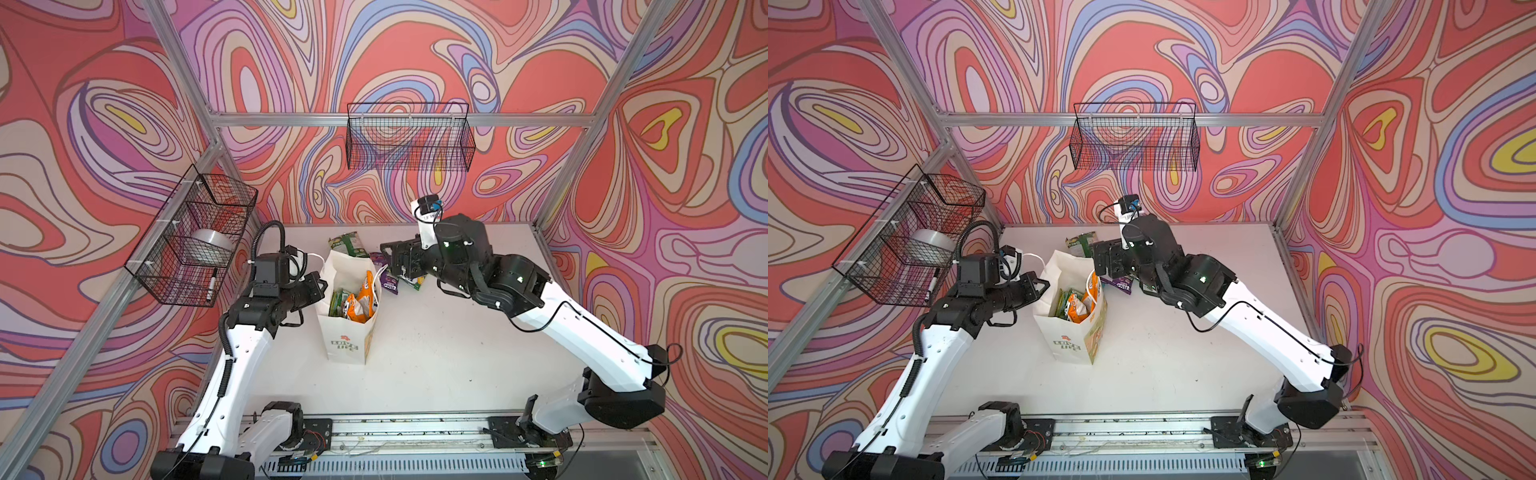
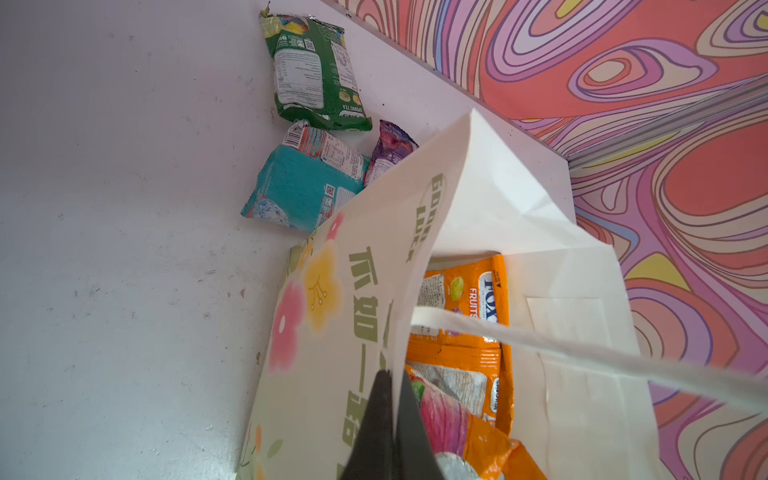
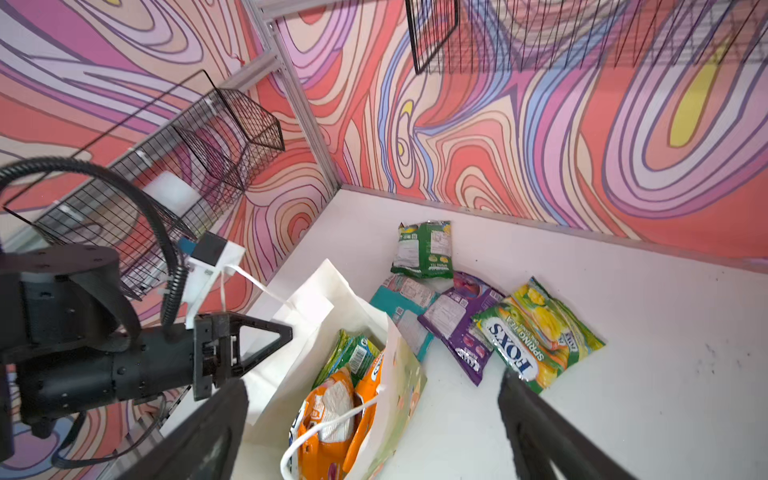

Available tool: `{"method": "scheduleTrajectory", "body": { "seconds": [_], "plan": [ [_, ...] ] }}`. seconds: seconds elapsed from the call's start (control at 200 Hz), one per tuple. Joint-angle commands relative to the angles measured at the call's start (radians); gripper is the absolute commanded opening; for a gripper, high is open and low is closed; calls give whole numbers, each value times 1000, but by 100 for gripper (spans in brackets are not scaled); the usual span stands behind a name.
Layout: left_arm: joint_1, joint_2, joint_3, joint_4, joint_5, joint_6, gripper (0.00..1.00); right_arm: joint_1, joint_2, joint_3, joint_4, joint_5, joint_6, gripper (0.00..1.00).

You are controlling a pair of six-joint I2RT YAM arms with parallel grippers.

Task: Place the snacks into the paper bag
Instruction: Shake the paper bag at the center of the table.

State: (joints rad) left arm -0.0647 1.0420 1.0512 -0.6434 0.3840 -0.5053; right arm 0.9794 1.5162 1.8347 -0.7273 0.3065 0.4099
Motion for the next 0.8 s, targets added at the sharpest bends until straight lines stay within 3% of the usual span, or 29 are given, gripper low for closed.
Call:
{"method": "scheduleTrajectory", "body": {
  "seconds": [0.0, 0.195, 0.406, 0.461, 0.591, 0.631, 0.796],
  "plan": [
    [-1, -24, 0, -25, -13, 3, 0, 54, 37, -24, -20, 51, 73, 98],
    [-1, -47, 0, -26, -40, 12, 0, 81, 77, -75, 19, 22, 148, 98],
    [-1, -50, 5, -33, -56, 19, 0, 88, 121, -95, 60, -4, 182, 82],
    [-2, -50, 5, -29, -52, 20, 0, 88, 132, -88, 63, -15, 181, 73],
    [-3, -40, 8, -21, -31, 17, 0, 88, 135, -86, 109, -53, 158, 13],
    [-3, -32, 12, -15, -22, 9, 0, 88, 137, -69, 111, -68, 145, 0],
    [-117, 22, 139, -51, -14, -18, 0, 87, 164, 60, 93, -116, 70, 0]
  ]
}}
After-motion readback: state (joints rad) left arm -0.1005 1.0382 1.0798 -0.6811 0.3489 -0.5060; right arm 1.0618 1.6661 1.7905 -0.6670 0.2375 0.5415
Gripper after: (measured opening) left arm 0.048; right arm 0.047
